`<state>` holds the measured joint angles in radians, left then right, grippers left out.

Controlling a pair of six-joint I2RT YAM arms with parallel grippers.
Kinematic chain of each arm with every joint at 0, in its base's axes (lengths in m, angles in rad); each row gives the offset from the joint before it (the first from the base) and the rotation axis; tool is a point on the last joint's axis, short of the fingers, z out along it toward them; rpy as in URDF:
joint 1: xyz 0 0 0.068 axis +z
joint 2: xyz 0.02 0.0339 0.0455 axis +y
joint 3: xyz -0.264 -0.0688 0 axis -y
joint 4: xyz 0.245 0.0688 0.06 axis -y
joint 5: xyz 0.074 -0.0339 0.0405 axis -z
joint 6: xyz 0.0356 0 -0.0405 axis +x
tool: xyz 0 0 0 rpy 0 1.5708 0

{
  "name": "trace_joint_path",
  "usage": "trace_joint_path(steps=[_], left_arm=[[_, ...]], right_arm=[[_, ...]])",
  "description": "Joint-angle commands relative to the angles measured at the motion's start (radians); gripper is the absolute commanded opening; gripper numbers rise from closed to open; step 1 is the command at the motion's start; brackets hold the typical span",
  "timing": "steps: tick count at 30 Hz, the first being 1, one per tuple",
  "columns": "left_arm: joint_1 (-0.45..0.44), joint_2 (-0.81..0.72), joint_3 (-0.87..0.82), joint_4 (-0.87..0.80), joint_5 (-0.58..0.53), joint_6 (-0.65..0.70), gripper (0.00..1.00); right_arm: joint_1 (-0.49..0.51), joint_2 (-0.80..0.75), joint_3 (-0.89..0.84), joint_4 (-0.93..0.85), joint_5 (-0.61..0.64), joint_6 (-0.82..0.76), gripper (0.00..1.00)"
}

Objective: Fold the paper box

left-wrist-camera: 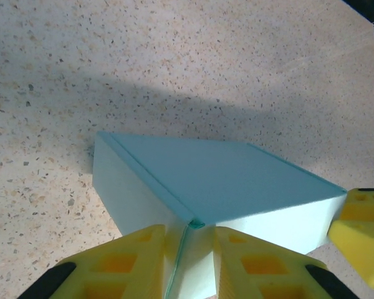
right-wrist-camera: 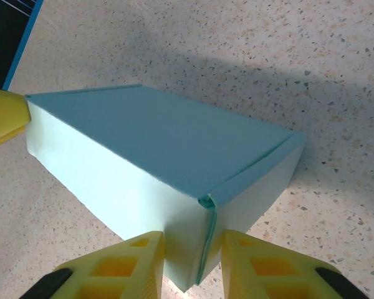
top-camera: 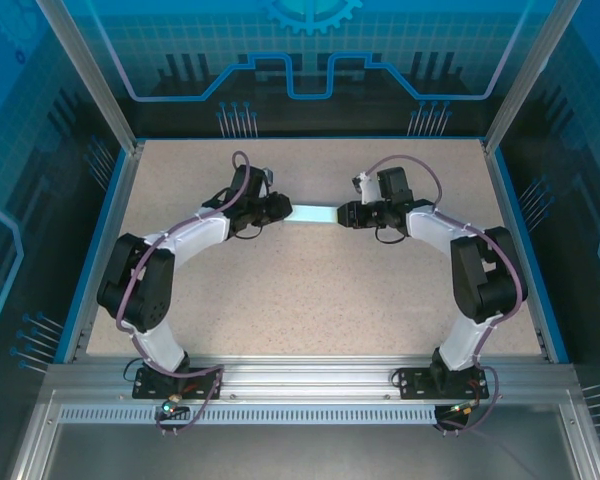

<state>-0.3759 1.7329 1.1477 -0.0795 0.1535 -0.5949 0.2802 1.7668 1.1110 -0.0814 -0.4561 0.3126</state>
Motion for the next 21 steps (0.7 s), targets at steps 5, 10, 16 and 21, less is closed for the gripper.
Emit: trace_joint_path(steps=[5, 10, 16, 21], left_arm=[[-0.049, -0.042, -0.131, 0.079, 0.097, -0.009, 0.28], [-0.064, -0.053, -0.205, 0.114, 0.093, -0.025, 0.3], [-0.069, -0.018, -0.247, 0.127, 0.081, -0.029, 0.33], [-0.066, -0.034, -0.257, 0.107, 0.035, -0.005, 0.44]], right_arm=[[0.029, -0.059, -0.084, 0.052, -0.028, -0.039, 0.32], [0.045, -0.092, -0.167, 0.076, 0.012, -0.021, 0.35], [0.051, -0.09, -0.199, 0.046, 0.066, -0.013, 0.38], [0.051, -0.119, -0.173, -0.088, 0.209, -0.028, 0.42]])
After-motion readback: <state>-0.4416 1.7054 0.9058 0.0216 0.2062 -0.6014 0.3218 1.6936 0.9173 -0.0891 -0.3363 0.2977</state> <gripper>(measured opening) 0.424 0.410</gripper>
